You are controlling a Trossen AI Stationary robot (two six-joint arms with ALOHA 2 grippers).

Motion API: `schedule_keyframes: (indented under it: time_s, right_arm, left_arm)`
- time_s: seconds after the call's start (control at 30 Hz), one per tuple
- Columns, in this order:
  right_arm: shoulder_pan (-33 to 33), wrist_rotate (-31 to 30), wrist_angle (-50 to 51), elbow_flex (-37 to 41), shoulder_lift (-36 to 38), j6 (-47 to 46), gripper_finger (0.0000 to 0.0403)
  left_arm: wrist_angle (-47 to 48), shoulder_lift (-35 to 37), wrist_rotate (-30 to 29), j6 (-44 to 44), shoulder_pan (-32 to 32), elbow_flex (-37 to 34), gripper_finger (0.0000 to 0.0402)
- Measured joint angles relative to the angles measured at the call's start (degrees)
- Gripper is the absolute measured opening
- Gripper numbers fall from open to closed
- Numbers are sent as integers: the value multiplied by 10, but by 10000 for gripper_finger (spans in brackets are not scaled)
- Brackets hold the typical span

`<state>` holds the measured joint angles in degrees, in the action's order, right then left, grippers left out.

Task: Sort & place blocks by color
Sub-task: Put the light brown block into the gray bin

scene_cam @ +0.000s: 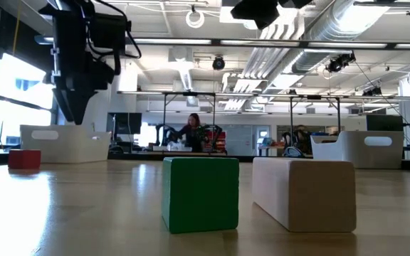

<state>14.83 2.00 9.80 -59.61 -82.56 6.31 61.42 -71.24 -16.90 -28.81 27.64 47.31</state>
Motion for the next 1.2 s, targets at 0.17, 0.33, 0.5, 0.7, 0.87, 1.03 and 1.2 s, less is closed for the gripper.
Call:
schedule_keyframes:
  time_s: [0.17,0.33,0.5,0.7,0.87,1.03,1.2]
  right_arm:
    - [3,0,-42,0,0,-47,195]
    - [4,-3,-79,0,0,-101,195]
    - [23,-33,-85,0,0,-136,195]
    - [60,-112,-89,0,0,-190,195]
    - [90,-146,-117,0,0,-226,195]
    - [116,-187,-111,-35,-17,-229,195]
    - [120,-184,-52,-94,-66,-247,195]
  left_arm:
    - [0,0,12,-17,-25,0,189]
    - [-1,0,7,-26,-51,0,189]
    - [0,0,4,-36,-79,0,189]
    - [0,0,3,-55,-118,0,189]
    - [0,0,2,-71,-152,0,186]
    - [0,0,2,-85,-186,0,188]
    - [0,0,2,-112,-219,1,186]
